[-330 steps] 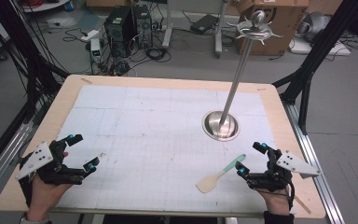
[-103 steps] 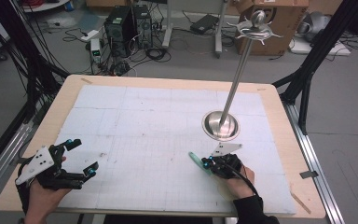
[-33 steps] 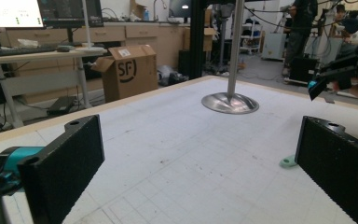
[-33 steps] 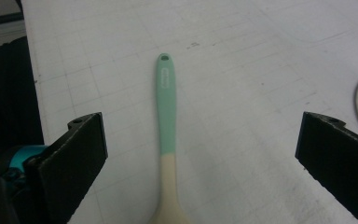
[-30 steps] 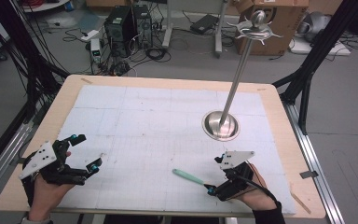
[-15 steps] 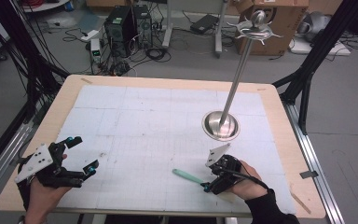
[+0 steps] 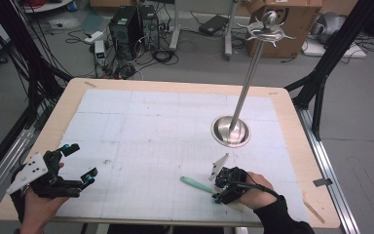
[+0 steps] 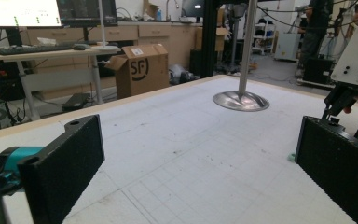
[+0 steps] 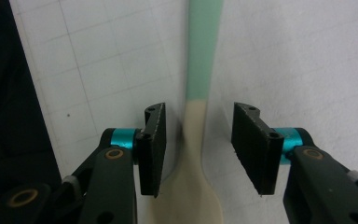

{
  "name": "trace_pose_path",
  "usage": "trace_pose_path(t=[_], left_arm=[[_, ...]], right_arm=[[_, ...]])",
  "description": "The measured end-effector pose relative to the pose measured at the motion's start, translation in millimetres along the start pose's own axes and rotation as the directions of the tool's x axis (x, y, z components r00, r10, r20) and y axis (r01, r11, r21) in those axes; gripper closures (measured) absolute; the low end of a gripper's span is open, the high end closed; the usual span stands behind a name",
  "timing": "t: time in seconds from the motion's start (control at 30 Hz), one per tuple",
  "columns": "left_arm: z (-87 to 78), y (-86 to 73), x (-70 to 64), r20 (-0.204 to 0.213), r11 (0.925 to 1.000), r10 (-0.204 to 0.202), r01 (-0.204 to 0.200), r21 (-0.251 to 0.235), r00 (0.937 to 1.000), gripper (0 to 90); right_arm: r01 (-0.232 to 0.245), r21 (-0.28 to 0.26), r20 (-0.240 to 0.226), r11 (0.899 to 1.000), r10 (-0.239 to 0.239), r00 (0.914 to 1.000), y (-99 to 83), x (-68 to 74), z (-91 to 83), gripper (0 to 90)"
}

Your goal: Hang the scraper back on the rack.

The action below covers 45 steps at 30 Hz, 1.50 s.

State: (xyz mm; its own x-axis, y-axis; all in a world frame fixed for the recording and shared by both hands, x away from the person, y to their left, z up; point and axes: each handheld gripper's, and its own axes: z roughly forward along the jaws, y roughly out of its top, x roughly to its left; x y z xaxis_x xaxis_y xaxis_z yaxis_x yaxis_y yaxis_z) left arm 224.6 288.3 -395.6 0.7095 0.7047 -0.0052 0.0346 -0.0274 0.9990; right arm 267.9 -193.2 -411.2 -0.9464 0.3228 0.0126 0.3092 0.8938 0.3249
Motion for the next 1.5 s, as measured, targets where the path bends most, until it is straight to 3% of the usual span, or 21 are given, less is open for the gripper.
trace_pose_path(t=[0.2, 0.53, 0.77, 0.93, 1.0, 1.13, 1.17, 1.33, 1.5], left_arm=[[2.4, -0.9, -0.2, 0.003, 1.0000, -0.002, 0.002, 0.004, 1.0000, 1.8], [5.4, -1.2, -0.5, 0.010, 1.0000, -0.003, 0.003, 0.002, 0.9999, 1.8], [6.7, -1.7, -1.0, 0.014, 1.0000, -0.002, 0.002, 0.006, 0.9999, 1.8], [6.6, -1.9, -0.4, 0.011, 1.0000, -0.002, 0.002, 0.006, 0.9999, 1.8], [6.9, -2.2, -0.3, 0.010, 1.0000, -0.007, 0.007, 0.003, 0.9999, 1.8], [6.8, -2.0, -0.1, 0.011, 1.0000, -0.006, 0.005, 0.003, 0.9999, 1.8], [6.7, -1.9, 0.0, 0.011, 1.0000, -0.006, 0.006, 0.002, 0.9999, 1.8], [6.6, -1.8, 0.6, 0.009, 1.0000, -0.007, 0.007, 0.002, 0.9999, 1.8], [7.3, -2.1, 0.3, 0.009, 1.0000, -0.005, 0.005, 0.003, 1.0000, 1.8]], right_arm=[[0.003, 0.047, 0.013, 0.999, -0.004, 0.9999, 3.7, 1.5, -0.2, 64.8], [-0.038, 0.163, 0.016, 0.986, 0.036, 0.9992, 19.0, 3.1, 2.6, 76.8], [-0.023, 0.142, 0.022, 0.990, 0.020, 0.9996, 15.8, 4.3, 1.5, 80.5], [-0.016, 0.093, 0.027, 0.996, 0.013, 0.9995, 9.5, 5.2, -0.8, 80.8], [-0.036, 0.037, 0.008, 0.999, 0.036, 0.9993, 5.4, 3.8, -4.3, 80.8], [-0.036, -0.010, 0.021, 0.999, 0.036, 0.9991, 1.7, 2.5, -10.5, 80.8], [-0.051, -0.052, 0.017, 0.997, 0.052, 0.9985, -1.7, 1.3, -16.2, 80.7], [-0.099, -0.152, 0.024, 0.983, 0.104, 0.9943, -15.4, -1.8, -31.2, 80.7], [-0.144, -0.260, 0.022, 0.955, 0.155, 0.9877, -31.5, -5.9, -44.5, 80.7]])
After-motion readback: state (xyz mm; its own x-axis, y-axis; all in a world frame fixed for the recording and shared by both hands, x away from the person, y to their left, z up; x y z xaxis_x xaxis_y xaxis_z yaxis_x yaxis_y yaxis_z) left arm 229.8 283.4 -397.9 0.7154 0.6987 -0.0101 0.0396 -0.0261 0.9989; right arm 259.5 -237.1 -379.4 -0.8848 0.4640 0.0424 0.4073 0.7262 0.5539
